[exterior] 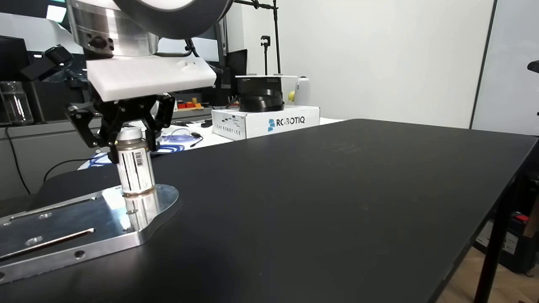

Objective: Put the bottle at the middle front edge of the table

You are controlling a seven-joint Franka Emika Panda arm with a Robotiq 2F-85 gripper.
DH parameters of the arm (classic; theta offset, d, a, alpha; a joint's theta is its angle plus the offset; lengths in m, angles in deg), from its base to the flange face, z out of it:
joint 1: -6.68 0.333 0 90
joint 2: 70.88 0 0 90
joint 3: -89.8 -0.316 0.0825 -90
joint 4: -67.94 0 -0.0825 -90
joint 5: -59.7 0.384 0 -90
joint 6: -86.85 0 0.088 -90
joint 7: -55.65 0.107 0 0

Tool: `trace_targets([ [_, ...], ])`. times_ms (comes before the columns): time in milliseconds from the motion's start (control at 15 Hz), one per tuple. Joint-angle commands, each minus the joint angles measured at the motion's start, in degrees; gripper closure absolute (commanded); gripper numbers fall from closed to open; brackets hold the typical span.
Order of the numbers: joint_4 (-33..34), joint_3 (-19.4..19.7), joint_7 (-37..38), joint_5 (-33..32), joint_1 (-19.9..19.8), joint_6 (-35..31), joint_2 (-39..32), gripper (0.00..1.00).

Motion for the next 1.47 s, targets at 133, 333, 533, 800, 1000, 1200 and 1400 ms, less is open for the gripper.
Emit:
trace_targets([
  [133, -2.12, -3.59, -2.34, 4.51, -2.85, 0.60, 2.83, 0.69],
  [333, -2.60, -4.46, -4.31, 5.67, -3.99, 1.92, 4.91, 0.69],
  [533, -4.48, -4.92, -6.93, 6.02, -5.33, 4.10, 8.31, 0.69],
  [800, -9.35, -6.09, -12.90, 7.82, -8.25, 9.03, 14.43, 0.69],
  [1000, -14.09, -6.61, -17.85, 9.57, -10.77, 12.56, 19.18, 0.69],
  [1200, -20.24, -8.32, -19.50, 7.55, -14.84, 14.47, 24.74, 0.69],
  [1400, -27.49, -9.26, -19.97, 5.79, -19.00, 13.27, 30.80, 0.69],
])
